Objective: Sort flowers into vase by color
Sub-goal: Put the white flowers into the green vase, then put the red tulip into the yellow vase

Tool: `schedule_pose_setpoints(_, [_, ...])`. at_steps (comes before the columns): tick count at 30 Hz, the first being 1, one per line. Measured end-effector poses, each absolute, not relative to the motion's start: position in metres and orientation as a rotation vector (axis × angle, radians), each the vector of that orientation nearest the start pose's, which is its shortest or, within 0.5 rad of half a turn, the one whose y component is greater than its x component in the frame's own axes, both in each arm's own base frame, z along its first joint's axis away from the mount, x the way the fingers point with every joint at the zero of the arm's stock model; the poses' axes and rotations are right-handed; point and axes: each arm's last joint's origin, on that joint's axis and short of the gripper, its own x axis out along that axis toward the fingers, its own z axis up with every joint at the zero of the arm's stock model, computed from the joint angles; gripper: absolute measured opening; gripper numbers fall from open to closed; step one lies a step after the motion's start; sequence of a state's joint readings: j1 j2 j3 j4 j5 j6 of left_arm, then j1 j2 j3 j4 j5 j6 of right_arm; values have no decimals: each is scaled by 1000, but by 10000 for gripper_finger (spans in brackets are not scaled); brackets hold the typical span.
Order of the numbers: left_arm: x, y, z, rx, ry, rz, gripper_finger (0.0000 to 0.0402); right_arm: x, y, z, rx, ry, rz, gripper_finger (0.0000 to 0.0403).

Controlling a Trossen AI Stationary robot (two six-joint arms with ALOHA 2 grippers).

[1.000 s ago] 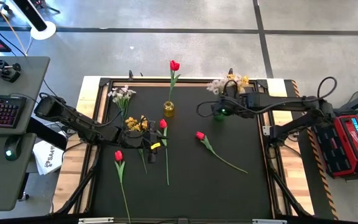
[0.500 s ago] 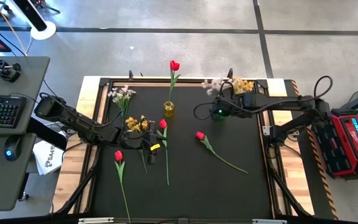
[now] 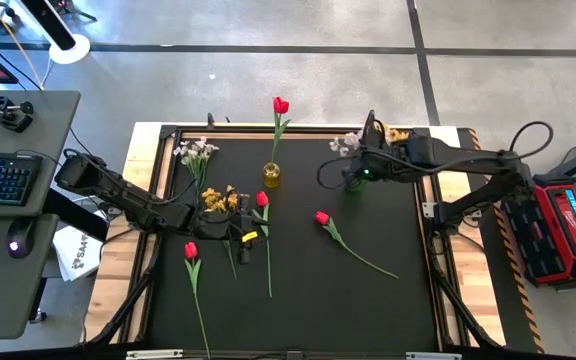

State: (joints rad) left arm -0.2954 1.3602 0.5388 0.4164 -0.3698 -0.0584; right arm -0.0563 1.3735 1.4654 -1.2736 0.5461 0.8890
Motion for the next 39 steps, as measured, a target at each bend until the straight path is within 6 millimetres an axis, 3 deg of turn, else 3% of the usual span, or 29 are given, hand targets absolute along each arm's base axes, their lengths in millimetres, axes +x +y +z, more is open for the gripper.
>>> schedule_pose_setpoints(5, [253,-70,186,80,380,70,160,241,4,368,464,810,-872,183])
schedule_pose_setpoints(13, [253,-73,186,82,380,57,160,236,72,361,505,809,-721,171])
schedule_pose_setpoints(20, [252,-73,185,81,385,58,160,240,127,339,445,831,-654,167])
schedule_pose_setpoints(25, [251,-73,182,93,417,60,160,258,157,309,379,891,-627,167])
schedule_pose_setpoints(33, [249,-65,176,92,481,145,160,306,181,246,254,1111,-438,167])
schedule_pose_setpoints(39, [250,-58,175,102,500,174,160,344,164,233,143,1044,-303,157])
